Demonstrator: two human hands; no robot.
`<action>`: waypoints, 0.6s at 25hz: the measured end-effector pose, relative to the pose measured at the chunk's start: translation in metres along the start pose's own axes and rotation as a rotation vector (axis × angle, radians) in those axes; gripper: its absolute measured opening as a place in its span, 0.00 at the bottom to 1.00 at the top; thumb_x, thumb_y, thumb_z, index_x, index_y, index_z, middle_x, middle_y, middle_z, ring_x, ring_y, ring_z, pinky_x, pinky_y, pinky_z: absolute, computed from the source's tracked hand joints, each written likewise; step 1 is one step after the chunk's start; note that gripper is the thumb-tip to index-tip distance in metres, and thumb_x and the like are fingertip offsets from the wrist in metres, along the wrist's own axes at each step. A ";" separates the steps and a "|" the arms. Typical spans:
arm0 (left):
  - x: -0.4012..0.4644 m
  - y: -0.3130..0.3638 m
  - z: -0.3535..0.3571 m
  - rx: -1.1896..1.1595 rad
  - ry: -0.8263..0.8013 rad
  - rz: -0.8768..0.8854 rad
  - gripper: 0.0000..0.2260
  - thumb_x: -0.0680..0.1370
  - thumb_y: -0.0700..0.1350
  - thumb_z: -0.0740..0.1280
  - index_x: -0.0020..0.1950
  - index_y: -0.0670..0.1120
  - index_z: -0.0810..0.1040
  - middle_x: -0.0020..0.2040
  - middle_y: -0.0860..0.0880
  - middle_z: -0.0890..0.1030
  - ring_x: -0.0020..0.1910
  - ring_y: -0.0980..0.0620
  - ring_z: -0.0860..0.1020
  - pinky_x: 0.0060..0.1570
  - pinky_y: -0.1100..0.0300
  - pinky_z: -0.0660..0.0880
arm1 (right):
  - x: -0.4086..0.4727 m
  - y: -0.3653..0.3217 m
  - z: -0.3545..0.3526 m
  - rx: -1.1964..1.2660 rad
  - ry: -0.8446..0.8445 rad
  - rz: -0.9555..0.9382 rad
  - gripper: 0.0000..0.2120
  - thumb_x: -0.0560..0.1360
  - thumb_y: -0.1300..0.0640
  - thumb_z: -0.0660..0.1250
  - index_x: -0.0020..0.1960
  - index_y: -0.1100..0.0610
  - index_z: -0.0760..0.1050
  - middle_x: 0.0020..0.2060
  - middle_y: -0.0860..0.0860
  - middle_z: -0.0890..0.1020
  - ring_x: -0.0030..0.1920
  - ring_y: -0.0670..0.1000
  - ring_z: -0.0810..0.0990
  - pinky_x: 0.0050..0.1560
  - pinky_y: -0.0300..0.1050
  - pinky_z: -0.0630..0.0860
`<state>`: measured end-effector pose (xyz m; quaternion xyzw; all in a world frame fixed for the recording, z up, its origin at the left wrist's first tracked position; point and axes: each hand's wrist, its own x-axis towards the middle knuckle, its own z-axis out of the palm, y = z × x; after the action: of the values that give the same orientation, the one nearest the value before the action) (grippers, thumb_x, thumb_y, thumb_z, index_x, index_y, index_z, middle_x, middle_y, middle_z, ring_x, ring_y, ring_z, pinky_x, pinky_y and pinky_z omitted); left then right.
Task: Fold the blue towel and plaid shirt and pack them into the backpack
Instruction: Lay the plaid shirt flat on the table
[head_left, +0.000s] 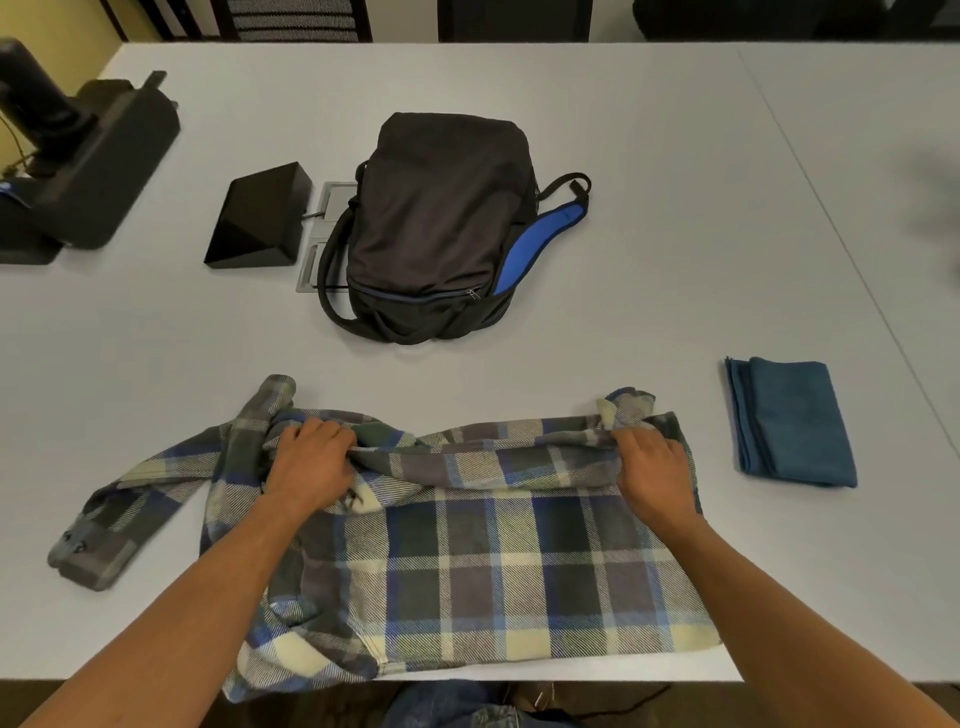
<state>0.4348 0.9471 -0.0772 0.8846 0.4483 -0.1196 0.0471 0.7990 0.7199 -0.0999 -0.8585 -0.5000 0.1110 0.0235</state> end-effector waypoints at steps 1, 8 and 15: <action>0.000 -0.001 -0.002 0.009 0.006 0.002 0.12 0.74 0.42 0.65 0.57 0.47 0.78 0.58 0.47 0.79 0.59 0.45 0.73 0.59 0.48 0.66 | 0.000 0.003 -0.004 0.007 0.040 -0.010 0.16 0.78 0.61 0.62 0.65 0.56 0.73 0.62 0.57 0.79 0.63 0.60 0.75 0.65 0.57 0.68; -0.018 -0.004 -0.043 -0.251 0.391 -0.128 0.12 0.73 0.31 0.64 0.55 0.37 0.79 0.49 0.37 0.78 0.49 0.37 0.74 0.46 0.44 0.72 | 0.000 -0.007 -0.074 0.085 0.446 -0.141 0.21 0.75 0.57 0.52 0.60 0.62 0.77 0.49 0.61 0.83 0.47 0.63 0.80 0.50 0.57 0.74; -0.023 0.004 -0.123 -0.653 0.767 -0.313 0.05 0.79 0.38 0.60 0.53 0.39 0.72 0.51 0.38 0.75 0.51 0.41 0.72 0.50 0.50 0.67 | 0.013 -0.014 -0.158 0.235 0.817 -0.196 0.19 0.69 0.74 0.59 0.58 0.66 0.77 0.45 0.64 0.80 0.43 0.65 0.77 0.41 0.57 0.75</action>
<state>0.4455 0.9498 0.0475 0.7265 0.5741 0.3529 0.1346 0.8274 0.7492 0.0542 -0.7720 -0.5128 -0.1843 0.3273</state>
